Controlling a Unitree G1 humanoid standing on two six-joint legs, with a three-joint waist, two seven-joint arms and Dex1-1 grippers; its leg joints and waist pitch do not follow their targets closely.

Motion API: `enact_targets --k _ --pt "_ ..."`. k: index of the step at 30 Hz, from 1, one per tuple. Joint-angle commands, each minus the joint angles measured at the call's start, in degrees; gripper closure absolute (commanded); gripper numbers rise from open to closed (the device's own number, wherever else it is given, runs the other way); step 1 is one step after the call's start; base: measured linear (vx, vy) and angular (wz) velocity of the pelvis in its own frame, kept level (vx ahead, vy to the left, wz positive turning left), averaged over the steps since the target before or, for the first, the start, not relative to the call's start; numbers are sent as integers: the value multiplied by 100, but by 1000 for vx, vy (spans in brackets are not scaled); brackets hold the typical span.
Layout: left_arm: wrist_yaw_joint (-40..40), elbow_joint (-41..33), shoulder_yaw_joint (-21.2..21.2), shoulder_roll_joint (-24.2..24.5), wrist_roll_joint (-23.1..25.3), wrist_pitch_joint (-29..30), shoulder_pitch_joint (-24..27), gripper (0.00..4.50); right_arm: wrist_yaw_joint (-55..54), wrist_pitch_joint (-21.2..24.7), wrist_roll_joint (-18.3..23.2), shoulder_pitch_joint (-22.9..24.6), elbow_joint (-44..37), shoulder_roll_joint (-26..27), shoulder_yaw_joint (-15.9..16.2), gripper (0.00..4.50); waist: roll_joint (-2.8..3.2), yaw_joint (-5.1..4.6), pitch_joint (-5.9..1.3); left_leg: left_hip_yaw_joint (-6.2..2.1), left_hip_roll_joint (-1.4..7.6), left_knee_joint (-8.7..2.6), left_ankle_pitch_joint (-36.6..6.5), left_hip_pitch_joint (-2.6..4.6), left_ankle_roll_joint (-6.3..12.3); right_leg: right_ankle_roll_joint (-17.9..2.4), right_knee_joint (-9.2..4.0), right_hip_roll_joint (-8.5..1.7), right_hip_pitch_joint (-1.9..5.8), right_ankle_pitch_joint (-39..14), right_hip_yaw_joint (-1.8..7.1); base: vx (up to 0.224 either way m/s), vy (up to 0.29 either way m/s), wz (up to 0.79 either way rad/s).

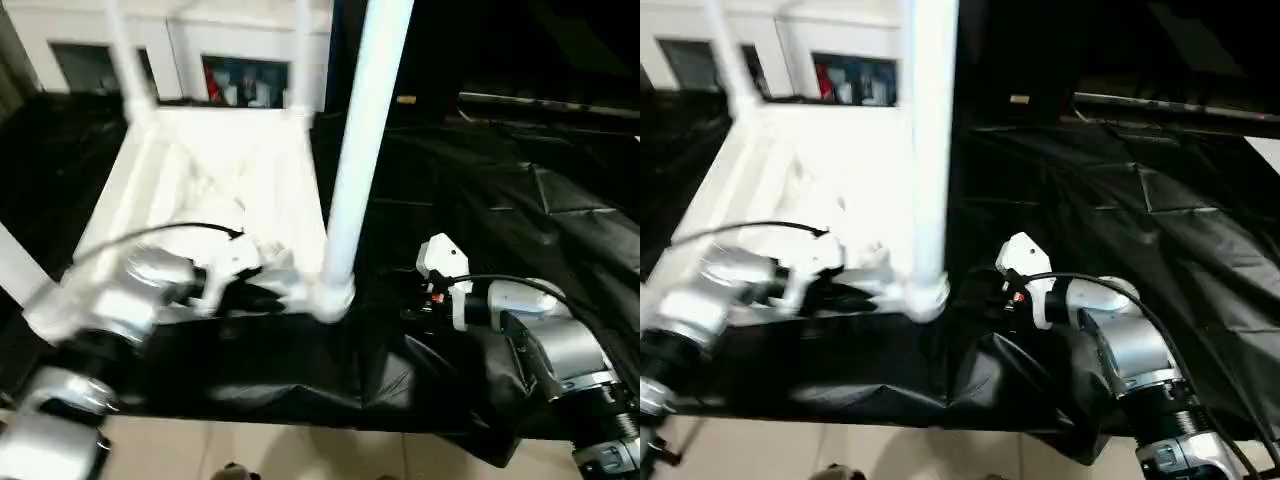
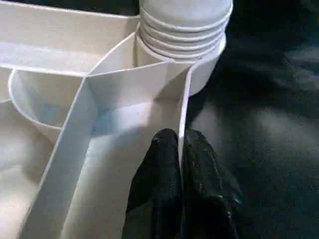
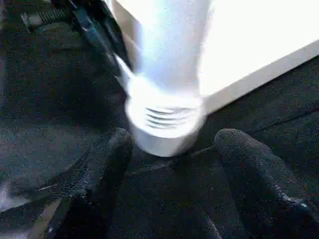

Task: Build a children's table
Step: Rotate table base, then rotate leg to tighten

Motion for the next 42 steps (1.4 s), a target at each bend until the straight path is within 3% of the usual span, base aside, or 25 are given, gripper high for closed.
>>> enact_targets --k 1,3,5,11,17,18,20,21,24,25,28,33,42 --pt "689 96 370 -122 -107 269 257 449 -154 -152 -26 47 78 -3 -95 136 -78 51 -350 -164 155 -382 -1693 55 -31 -882 -554 -445 263 -2288 254 0 0 0" --pt "1244 -114 408 -337 30 399 413 449 -323 -274 18 -7 198 90 -232 136 -81 22 -347 -176 150 -390 -1675 36 -45 -722 -576 -434 266 -2479 242 0 0 0" --pt "1554 -281 470 -520 26 508 497 450 -378 -291 107 -36 277 172 -330 120 -105 9 -342 -155 131 -362 -1695 84 29 -650 -634 -422 211 -2696 242 0 0 0" --pt "1419 -703 247 -559 114 522 733 450 -768 -449 113 -149 484 393 -451 79 -94 -7 -360 -146 145 -381 -1535 78 124 -749 -590 -389 191 -2256 247 0 0 0" --pt "1052 -1193 -19 -333 174 817 932 450 -783 -479 52 -262 602 562 -313 79 -73 32 -370 -130 163 -405 -1429 94 133 -878 -547 -376 195 -1782 260 0 0 0" --pt "746 -1355 -246 -102 291 916 979 450 -614 -414 10 -345 667 548 -183 79 -69 39 -374 -130 163 -407 -1416 99 122 -905 -535 -377 198 -1690 260 0 0 0" --pt "507 -1479 -415 80 381 992 1010 450 -424 -374 -27 -407 715 504 -47 79 -63 33 -372 -131 163 -417 -1448 99 114 -926 -536 -378 201 -1664 261 0 0 0" --pt "435 -1523 -464 138 404 1014 1017 450 -329 -354 -36 -419 719 477 14 79 -92 24 -364 -126 168 -428 -1491 105 100 -931 -547 -371 201 -1686 259 0 0 0" --pt "249 -1610 -515 270 406 1134 985 450 122 -309 -62 -430 665 330 261 79 -71 31 -367 -134 179 -442 -1558 119 59 -966 -535 -373 210 -1608 259 0 0 0" --pt "184 -1628 -525 300 395 1153 973 450 210 -335 -72 -434 659 300 305 79 -115 26 -360 -126 178 -441 -1560 119 65 -961 -543 -370 203 -1616 260 0 0 0" --pt "134 -1667 -533 373 372 1184 923 450 299 -443 -152 -509 756 284 395 79 -95 36 -352 -138 178 -455 -1686 131 7 -917 -562 -386 197 -1816 264 0 0 0" --pt "136 -1696 -549 399 351 1143 893 450 -15 -742 -326 -743 1162 448 369 79 -126 17 -346 -152 174 -465 -1906 146 -95 -850 -592 -394 178 -2105 264 0 0 0" --pt "8 -1833 -529 301 160 1058 932 450 -204 -1041 -372 -1094 1790 776 351 79 -104 30 -373 -132 178 -460 -1635 138 -65 -1043 -525 -381 194 -1428 266 0 0 0"
